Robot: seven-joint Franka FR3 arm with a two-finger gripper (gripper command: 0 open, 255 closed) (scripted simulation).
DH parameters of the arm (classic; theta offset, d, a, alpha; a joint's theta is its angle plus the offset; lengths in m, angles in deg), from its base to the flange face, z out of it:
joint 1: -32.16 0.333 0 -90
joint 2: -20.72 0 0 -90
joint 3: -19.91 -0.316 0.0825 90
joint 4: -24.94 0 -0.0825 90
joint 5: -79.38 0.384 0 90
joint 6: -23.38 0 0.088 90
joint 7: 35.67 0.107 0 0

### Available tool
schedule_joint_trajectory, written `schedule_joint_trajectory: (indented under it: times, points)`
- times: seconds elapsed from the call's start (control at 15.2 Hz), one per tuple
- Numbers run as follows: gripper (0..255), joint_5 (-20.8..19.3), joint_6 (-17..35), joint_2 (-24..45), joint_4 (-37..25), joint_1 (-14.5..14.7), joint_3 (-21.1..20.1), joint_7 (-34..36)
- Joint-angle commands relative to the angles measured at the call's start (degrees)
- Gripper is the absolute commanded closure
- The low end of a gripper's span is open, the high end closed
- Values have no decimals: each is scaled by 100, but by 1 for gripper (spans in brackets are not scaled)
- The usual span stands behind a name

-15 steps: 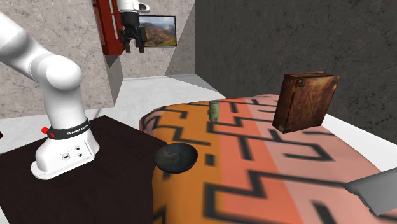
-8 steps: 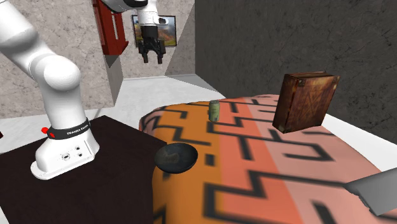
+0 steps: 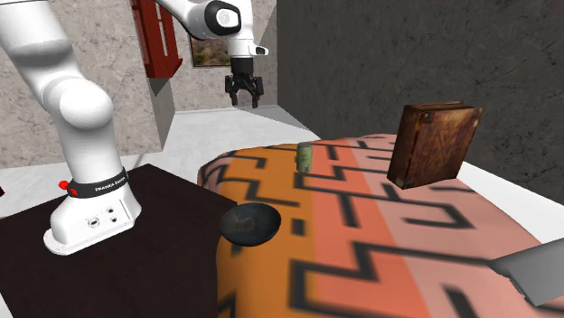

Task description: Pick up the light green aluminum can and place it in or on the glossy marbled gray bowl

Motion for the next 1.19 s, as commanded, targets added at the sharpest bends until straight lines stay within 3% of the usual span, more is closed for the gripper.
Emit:
schedule_joint_trajectory:
  times: [0.0,0.59,1.12]
  points:
    - [0,71,222,419,-220,-36,102,-170]
    - [0,694,865,2375,-1550,-347,367,-1068]
    - [0,1257,907,4155,-3267,-851,274,-1700]
